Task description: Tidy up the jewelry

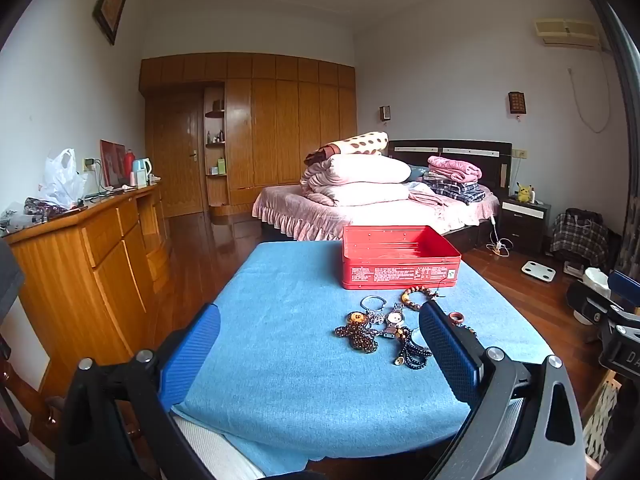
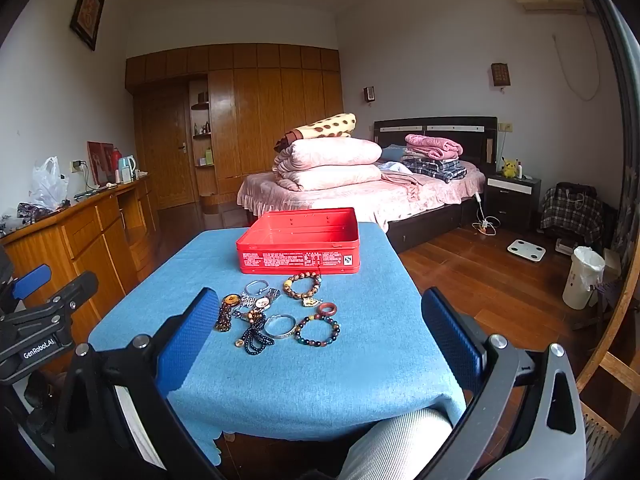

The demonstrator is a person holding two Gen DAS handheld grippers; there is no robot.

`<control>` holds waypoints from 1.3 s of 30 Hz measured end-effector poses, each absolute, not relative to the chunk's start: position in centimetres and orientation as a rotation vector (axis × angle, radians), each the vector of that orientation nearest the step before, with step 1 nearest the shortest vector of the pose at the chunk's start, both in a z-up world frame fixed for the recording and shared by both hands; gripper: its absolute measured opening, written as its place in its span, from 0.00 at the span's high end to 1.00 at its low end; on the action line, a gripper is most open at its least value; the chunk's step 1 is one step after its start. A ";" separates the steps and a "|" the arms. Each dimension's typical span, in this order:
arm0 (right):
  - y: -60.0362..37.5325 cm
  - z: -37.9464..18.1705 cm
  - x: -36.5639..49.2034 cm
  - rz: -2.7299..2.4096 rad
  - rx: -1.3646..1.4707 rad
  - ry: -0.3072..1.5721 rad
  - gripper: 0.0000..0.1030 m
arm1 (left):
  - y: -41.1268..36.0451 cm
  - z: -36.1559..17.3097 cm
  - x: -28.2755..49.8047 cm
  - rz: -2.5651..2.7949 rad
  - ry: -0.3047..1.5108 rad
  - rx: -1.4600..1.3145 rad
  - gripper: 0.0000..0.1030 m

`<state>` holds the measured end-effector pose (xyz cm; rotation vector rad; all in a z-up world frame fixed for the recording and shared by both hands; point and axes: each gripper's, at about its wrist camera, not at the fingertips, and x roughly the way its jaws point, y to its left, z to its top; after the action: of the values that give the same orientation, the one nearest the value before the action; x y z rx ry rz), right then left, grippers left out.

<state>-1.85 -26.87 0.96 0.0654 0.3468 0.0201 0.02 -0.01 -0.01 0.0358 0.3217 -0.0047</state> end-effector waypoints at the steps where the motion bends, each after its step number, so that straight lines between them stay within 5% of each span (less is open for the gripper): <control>1: -26.9 1.0 -1.9 0.021 0.067 0.343 0.05 | 0.0 0.0 0.0 -0.005 0.321 0.036 0.06; 39: -27.0 1.5 -2.1 0.021 0.067 0.333 0.05 | -0.2 0.7 -0.8 -0.007 0.299 0.039 0.06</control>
<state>-2.05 -26.96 1.51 0.0666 0.3330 0.0215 -0.85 -0.25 0.66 0.0394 0.2992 -0.0071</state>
